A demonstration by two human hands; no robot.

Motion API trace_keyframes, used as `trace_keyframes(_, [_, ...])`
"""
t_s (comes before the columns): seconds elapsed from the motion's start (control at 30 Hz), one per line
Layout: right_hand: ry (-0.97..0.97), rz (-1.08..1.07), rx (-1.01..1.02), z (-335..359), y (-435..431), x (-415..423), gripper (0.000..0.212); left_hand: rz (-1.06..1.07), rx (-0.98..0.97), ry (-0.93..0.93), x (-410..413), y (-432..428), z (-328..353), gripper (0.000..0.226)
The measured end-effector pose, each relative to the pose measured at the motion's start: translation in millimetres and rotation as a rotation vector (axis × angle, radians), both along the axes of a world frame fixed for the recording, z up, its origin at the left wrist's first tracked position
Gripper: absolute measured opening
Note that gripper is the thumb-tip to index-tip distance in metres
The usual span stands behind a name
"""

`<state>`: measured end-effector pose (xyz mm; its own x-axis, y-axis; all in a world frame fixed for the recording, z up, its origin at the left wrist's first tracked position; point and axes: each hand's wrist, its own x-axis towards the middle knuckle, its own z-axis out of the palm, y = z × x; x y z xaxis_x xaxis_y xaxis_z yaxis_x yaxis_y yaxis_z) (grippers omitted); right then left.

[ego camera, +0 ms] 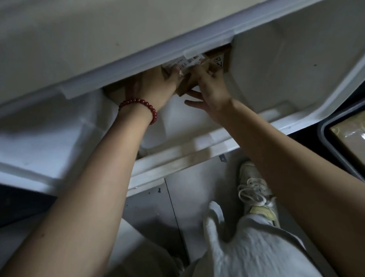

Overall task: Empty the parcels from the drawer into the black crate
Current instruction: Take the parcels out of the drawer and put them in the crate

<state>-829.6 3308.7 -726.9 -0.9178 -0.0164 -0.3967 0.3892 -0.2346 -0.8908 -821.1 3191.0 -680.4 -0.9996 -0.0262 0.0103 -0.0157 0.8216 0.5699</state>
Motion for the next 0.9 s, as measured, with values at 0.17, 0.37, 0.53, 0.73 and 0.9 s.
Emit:
trace_keyframes(0.17, [-0.005, -0.017, -0.005, 2, 16, 14, 0.063, -0.037, -0.029, 0.013, -3, -4, -11, 0.053])
trace_keyframes(0.37, [0.002, -0.009, -0.017, 2, 20, 14, 0.058, -0.019, 0.0, 0.005, -7, -4, -17, 0.061])
trace_keyframes(0.53, [0.042, 0.007, 0.028, -1, 27, 20, 0.052, 0.015, 0.061, -0.013, -13, -7, -21, 0.064])
trace_keyframes(0.73, [0.093, 0.018, 0.175, -11, 45, 30, 0.055, 0.037, 0.173, -0.006, -20, -13, -33, 0.074])
trace_keyframes(0.9, [0.165, -0.026, 0.297, -12, 48, 37, 0.046, 0.025, 0.34, 0.008, -11, -9, -31, 0.075])
